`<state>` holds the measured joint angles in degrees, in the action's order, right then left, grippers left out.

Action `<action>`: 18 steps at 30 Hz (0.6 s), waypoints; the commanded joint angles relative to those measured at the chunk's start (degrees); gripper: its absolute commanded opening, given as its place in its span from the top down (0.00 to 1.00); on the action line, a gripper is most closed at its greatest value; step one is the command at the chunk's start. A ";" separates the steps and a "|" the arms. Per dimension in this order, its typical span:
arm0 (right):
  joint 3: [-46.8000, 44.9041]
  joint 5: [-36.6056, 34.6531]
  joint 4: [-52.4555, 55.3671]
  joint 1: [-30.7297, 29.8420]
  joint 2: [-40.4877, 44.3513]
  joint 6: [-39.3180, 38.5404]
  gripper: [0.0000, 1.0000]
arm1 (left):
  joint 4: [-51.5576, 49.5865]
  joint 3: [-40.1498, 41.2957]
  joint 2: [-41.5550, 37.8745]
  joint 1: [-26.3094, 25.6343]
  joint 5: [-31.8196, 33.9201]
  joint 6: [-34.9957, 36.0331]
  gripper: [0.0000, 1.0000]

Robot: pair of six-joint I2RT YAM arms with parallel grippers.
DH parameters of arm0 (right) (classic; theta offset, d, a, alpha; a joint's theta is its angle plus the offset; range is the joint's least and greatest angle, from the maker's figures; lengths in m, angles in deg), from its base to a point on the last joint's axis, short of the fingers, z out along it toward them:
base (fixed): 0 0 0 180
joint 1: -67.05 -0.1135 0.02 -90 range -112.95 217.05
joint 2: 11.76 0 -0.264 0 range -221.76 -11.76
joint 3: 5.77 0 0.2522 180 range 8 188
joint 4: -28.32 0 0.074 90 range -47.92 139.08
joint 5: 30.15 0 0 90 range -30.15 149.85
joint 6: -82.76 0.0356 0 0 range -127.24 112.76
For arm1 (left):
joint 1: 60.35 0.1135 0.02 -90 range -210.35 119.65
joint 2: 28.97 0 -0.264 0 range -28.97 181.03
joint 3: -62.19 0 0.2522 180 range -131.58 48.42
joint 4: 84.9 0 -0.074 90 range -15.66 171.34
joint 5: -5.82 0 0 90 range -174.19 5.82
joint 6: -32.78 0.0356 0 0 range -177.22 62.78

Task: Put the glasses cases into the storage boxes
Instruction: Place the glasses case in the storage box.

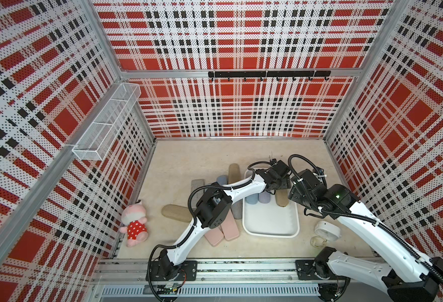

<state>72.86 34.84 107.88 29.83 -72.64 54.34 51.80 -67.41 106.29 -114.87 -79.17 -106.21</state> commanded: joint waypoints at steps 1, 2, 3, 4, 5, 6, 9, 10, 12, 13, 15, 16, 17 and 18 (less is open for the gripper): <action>1.40 2.35 -2.72 -1.11 -1.95 -2.53 0.28 | 1.57 3.81 -9.84 -0.09 3.56 1.32 0.19; 1.72 2.42 -3.78 -2.23 -2.64 -3.05 0.28 | 1.67 5.95 -12.17 0.09 4.70 1.80 0.19; 2.21 2.66 -5.48 -3.92 -3.49 -3.87 0.29 | 2.02 9.03 -15.20 0.48 5.91 2.20 0.19; 2.86 2.43 -7.12 -5.93 -4.50 -4.32 0.28 | 2.65 12.71 -18.64 0.99 7.12 2.64 0.19; 3.71 2.07 -8.06 -7.53 -5.63 -4.58 0.28 | 3.25 16.25 -21.77 1.49 8.28 2.91 0.19; 4.69 2.05 -9.30 -9.09 -7.09 -5.20 0.28 | 4.04 20.56 -25.37 2.18 9.66 3.18 0.19; 8.00 1.67 -12.63 -13.08 -12.26 -6.99 0.25 | 5.35 32.88 -35.70 5.43 12.46 3.31 0.19; 9.59 1.14 -13.23 -14.30 -14.49 -7.63 0.22 | 5.68 37.41 -39.59 7.07 12.90 3.16 0.19; 12.77 -0.78 -13.72 -16.48 -18.80 -8.51 0.17 | 6.06 45.30 -46.06 11.03 13.00 2.66 0.19; 14.46 -1.40 -14.33 -17.36 -20.87 -9.19 0.16 | 6.23 49.44 -49.51 13.40 13.04 2.42 0.19; 17.16 -1.66 -16.32 -18.26 -24.65 -10.31 0.14 | 6.55 56.41 -56.02 17.65 13.47 2.16 0.18; 18.31 -1.10 -17.96 -18.56 -26.45 -11.30 0.14 | 6.54 59.78 -59.52 19.88 13.53 2.06 0.15; 19.08 -0.43 -19.38 -18.80 -27.58 -12.06 0.14 | 6.57 62.36 -62.29 21.65 13.47 2.06 0.13; 20.15 0.33 -21.13 -19.00 -29.29 -12.84 0.14 | 6.49 64.86 -65.18 23.75 13.16 2.41 0.11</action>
<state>90.34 35.38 91.94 11.56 -99.22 44.51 58.70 -7.87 47.12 -94.02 -66.89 -104.31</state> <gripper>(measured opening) 0.858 0.876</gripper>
